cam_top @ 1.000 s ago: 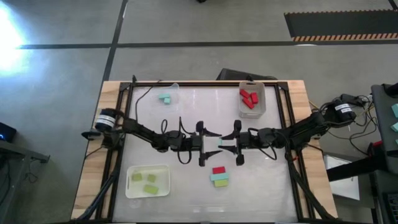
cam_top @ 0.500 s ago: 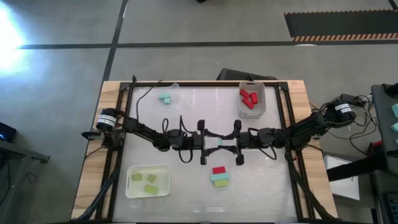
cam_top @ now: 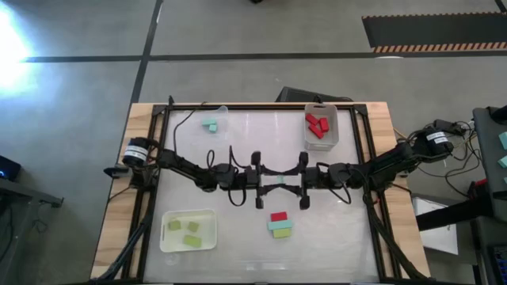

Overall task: Sort & place blocks by color
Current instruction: Put the right blue block into the transparent bin

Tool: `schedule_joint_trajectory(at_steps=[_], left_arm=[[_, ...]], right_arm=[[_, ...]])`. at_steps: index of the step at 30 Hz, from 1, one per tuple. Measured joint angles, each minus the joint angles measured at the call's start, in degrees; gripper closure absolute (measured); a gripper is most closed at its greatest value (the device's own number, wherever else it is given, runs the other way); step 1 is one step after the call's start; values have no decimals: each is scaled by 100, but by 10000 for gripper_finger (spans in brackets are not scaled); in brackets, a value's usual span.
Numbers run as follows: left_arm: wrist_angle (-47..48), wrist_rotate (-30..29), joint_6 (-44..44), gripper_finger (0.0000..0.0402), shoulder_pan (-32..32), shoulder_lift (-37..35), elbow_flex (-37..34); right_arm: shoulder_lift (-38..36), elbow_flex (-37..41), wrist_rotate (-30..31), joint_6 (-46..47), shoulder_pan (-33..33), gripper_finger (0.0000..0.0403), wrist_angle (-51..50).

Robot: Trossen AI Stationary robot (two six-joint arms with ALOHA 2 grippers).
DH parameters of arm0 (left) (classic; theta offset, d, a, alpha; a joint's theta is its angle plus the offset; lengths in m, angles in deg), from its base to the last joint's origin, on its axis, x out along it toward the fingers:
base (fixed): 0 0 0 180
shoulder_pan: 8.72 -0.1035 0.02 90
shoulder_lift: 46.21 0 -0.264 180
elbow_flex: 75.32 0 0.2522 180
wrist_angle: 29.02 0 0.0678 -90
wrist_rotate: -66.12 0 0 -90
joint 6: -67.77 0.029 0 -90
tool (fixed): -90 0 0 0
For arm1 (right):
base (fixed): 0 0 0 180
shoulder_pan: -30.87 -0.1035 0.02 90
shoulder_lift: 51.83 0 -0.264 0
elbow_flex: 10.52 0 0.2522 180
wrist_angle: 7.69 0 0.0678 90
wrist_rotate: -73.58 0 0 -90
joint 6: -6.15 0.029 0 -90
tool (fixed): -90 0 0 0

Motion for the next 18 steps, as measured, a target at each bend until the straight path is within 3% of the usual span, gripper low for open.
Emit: schedule_joint_trajectory(at_steps=[4, 8, 18], left_arm=[[84, -16, 7, 286, -1, -26, 0], [846, -21, 6, 286, -1, -323, 2], [4629, -960, 6, 286, -135, -1985, 22]], right_arm=[[-4, 0, 191, 187, 2, 176, -31], [-83, 0, 203, 550, 2, 141, -243], [-630, -9, 560, 1689, 0, 156, -2100]])
